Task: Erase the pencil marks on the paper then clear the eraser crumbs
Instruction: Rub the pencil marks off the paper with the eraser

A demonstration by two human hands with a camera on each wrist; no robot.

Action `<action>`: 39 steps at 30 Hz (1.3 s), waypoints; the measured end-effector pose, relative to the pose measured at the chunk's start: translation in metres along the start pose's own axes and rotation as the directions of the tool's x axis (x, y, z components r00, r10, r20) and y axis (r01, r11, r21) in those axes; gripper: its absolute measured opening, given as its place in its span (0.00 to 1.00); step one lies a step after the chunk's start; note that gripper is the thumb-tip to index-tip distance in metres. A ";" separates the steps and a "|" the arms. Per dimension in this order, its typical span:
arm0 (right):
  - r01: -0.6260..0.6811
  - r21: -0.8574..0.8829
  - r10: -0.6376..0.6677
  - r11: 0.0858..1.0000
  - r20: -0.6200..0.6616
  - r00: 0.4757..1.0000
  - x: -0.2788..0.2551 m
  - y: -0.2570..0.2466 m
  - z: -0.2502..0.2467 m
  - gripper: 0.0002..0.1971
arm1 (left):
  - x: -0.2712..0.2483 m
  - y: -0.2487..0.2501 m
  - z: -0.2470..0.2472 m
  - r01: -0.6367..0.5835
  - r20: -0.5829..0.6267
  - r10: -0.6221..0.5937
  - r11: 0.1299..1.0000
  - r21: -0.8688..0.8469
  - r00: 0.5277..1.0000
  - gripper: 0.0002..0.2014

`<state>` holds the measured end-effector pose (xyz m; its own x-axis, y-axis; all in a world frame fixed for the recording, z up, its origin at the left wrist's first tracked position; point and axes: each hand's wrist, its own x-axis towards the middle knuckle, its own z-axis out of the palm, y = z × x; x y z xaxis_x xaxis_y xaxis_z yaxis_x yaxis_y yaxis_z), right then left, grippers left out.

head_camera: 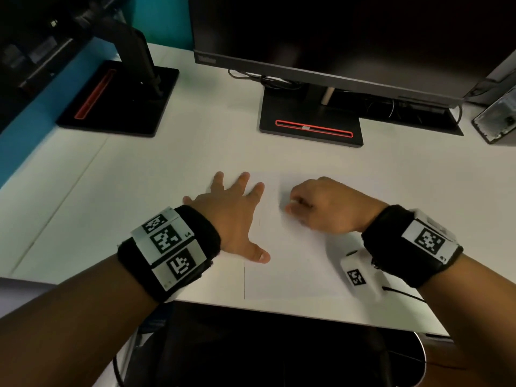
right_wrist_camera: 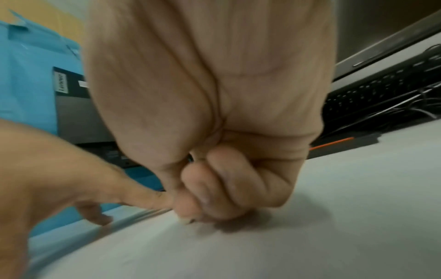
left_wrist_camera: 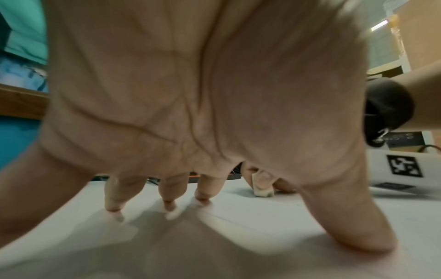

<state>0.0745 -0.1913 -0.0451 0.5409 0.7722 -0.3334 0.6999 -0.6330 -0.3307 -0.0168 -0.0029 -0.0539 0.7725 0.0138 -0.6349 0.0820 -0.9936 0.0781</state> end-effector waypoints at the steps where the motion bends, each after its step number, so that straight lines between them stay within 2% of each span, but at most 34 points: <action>1: 0.045 -0.008 -0.045 0.999 0.011 0.999 0.001 -0.005 0.004 0.19 | 0.000 0.001 0.000 0.002 0.002 -0.002 1.000 0.001 1.000 0.68; 3: 0.104 0.000 -0.104 0.995 0.070 0.992 -0.001 -0.015 0.012 0.19 | 0.001 0.001 0.000 0.004 0.005 -0.004 1.000 -0.001 1.000 0.68; 5: 0.058 0.002 -0.058 0.998 0.109 0.992 0.000 -0.012 0.005 0.18 | 0.001 0.001 0.000 0.006 0.005 -0.006 1.000 0.000 1.000 0.68; 8: -0.014 -0.022 0.016 1.000 0.054 0.998 0.006 -0.003 -0.007 0.17 | 0.000 0.001 0.000 0.004 -0.001 -0.004 1.000 -0.001 1.000 0.68; 10: 0.042 -0.027 -0.041 0.999 0.039 0.998 0.006 -0.011 -0.001 0.17 | 0.000 0.001 0.000 0.005 0.001 -0.005 1.000 -0.002 1.000 0.68; 12: 0.104 -0.008 -0.103 0.995 0.087 0.991 0.002 -0.019 0.009 0.18 | 0.001 0.001 0.001 0.002 0.000 -0.002 1.000 0.001 1.000 0.68; 14: 0.062 0.002 -0.062 0.998 0.123 0.990 0.002 -0.015 0.005 0.18 | 0.000 0.000 0.001 0.002 -0.006 -0.002 1.000 0.008 1.000 0.67; 16: -0.010 -0.020 0.011 1.000 0.069 0.998 0.006 -0.008 -0.005 0.18 | 0.000 0.000 0.001 -0.001 -0.013 0.002 1.000 0.027 1.000 0.67; 18: -0.013 -0.030 0.013 0.999 0.020 1.000 0.010 -0.008 -0.006 0.17 | 0.000 0.001 0.001 0.001 -0.018 0.000 0.999 0.045 1.000 0.67; 21: 0.084 -0.021 -0.082 0.996 0.086 0.993 0.007 -0.021 0.006 0.17 | 0.000 0.001 0.000 0.008 -0.012 -0.008 0.998 0.057 1.000 0.67; 23: 0.050 -0.002 -0.049 0.999 0.124 0.991 0.005 -0.019 0.002 0.18 | 0.001 0.001 0.000 0.009 -0.013 -0.008 0.998 0.064 1.000 0.67; 26: -0.018 -0.025 0.019 1.000 0.051 0.999 0.010 -0.011 -0.008 0.18 | 0.001 0.001 0.000 0.008 -0.018 -0.007 0.997 0.081 1.000 0.67; 28: 0.029 -0.031 -0.027 0.999 0.049 0.998 0.010 -0.018 -0.002 0.18 | 0.001 0.001 0.000 0.007 -0.022 -0.005 0.996 0.085 1.000 0.67; 30: 0.089 -0.021 -0.086 0.996 0.112 0.990 0.006 -0.028 0.007 0.18 | 0.002 0.000 0.001 0.006 -0.025 -0.004 0.996 0.084 1.000 0.67; 32: 0.063 -0.003 -0.062 0.998 0.143 0.988 0.006 -0.025 0.004 0.17 | 0.001 0.000 0.001 0.004 -0.030 -0.001 0.996 0.086 1.000 0.67; 34: 0.014 -0.024 -0.012 1.000 0.075 0.997 0.011 -0.017 -0.003 0.17 | 0.001 0.000 0.001 0.005 -0.032 -0.002 0.996 0.086 0.999 0.67; 36: 0.026 -0.037 -0.025 0.999 0.017 1.000 0.015 -0.019 -0.002 0.17 | 0.000 0.000 0.001 0.008 -0.031 -0.006 0.996 0.085 1.000 0.67; 39: 0.138 0.004 -0.138 0.990 0.112 0.984 0.012 -0.036 0.011 0.12 | 0.000 0.001 -0.001 0.006 -0.017 -0.004 0.996 0.090 1.000 0.67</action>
<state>0.0510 -0.1599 -0.0467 0.3836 0.8408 -0.3819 0.7662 -0.5206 -0.3766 -0.0166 -0.0034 -0.0531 0.7826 0.0199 -0.6222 0.0296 -0.9995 0.0053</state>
